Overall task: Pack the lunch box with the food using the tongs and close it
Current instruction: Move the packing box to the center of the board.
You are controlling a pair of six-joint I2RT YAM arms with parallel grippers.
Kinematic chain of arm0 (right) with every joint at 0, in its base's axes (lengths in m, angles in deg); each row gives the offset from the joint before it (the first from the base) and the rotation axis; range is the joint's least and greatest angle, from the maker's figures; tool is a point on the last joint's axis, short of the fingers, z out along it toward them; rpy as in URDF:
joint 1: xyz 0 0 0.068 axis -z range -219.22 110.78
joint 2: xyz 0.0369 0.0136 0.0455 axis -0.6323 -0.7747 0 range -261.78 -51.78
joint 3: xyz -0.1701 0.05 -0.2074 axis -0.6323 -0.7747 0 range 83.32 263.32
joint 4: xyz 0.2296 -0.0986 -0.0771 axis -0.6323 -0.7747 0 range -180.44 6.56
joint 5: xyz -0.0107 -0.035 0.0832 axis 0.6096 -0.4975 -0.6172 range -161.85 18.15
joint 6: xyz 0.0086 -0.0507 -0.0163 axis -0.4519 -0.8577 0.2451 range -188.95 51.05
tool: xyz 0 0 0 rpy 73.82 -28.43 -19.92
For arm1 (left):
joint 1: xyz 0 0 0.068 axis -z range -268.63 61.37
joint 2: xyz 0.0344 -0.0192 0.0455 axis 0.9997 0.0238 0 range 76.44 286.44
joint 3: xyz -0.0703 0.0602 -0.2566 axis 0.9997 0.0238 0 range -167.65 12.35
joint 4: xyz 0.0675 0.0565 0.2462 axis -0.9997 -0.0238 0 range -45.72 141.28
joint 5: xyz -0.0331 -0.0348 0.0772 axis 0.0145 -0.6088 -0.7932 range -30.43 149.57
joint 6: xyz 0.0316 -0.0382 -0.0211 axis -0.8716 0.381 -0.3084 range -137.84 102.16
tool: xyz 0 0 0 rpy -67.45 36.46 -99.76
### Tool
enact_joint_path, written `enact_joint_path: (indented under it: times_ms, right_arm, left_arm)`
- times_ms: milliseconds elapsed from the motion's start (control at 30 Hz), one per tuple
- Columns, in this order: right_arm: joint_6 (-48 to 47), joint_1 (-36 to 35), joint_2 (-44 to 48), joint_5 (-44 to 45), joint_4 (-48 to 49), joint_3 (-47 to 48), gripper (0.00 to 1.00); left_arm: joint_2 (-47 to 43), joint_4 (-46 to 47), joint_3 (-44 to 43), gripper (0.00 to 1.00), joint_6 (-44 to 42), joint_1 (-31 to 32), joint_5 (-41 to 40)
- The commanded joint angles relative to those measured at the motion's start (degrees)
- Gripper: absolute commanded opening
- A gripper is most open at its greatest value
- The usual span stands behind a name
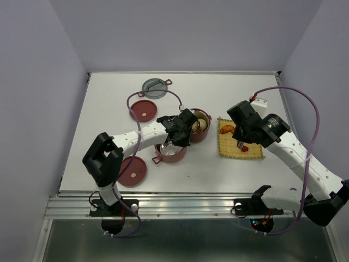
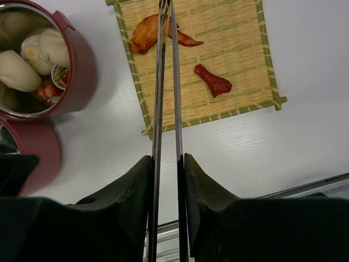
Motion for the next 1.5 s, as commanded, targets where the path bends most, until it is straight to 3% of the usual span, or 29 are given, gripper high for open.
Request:
enact_joint_path:
  times_ms: [0, 167, 533, 567, 633, 667, 867, 900, 1233, 1300, 1467]
  right_arm:
    - [1.0, 0.5, 1.7, 0.9, 1.9, 0.5, 0.22]
    - [0.7, 0.5, 1.5, 0.6, 2.0, 0.9, 0.22]
    - [0.9, 0.5, 2.2, -1.0, 4.2, -1.9, 0.22]
    - [0.9, 0.5, 2.3, -1.3, 4.4, -2.0, 0.21]
    - [1.0, 0.5, 2.5, -1.3, 4.5, -2.0, 0.21]
    - [1.0, 0.5, 2.7, -1.1, 4.5, -1.9, 0.22]
    - [2.0, 0.5, 2.9, 0.3, 3.2, -3.1, 0.22]
    - [2.2, 0.5, 3.0, 0.4, 3.2, -3.4, 0.22]
    - [6.5, 0.5, 6.3, 0.0, 0.3, -7.4, 0.28]
    - [7.9, 0.5, 7.0, 0.5, -1.3, -7.8, 0.28]
    - [10.3, 0.5, 9.1, 0.5, -3.1, -9.6, 0.33]
  left_arm:
    - [3.4, 3.1, -5.5, 0.0, 1.6, 0.4, 3.8]
    - [9.9, 2.7, -13.5, 0.0, -0.3, 0.3, 2.0]
    - [16.4, 2.6, -20.8, 0.02, -2.4, -0.6, 3.8]
    - [16.2, 2.5, -20.6, 0.12, -2.9, -0.6, 6.5]
    - [15.1, 1.8, -19.0, 0.19, -3.4, -0.6, 8.2]
    - [14.4, 1.8, -18.3, 0.32, -3.9, -0.4, 8.6]
    - [8.0, 0.6, -12.3, 0.77, -4.4, -0.1, 10.3]
    - [6.4, 0.2, -11.9, 0.8, -4.4, 0.1, 10.3]
    - [-6.4, -6.8, -11.0, 0.78, -4.9, -2.1, 5.0]
    - [-8.4, -5.6, -8.1, 0.77, -4.9, -6.5, 3.0]
    - [-10.6, 0.7, 2.2, 0.77, -4.5, -18.9, 6.7]
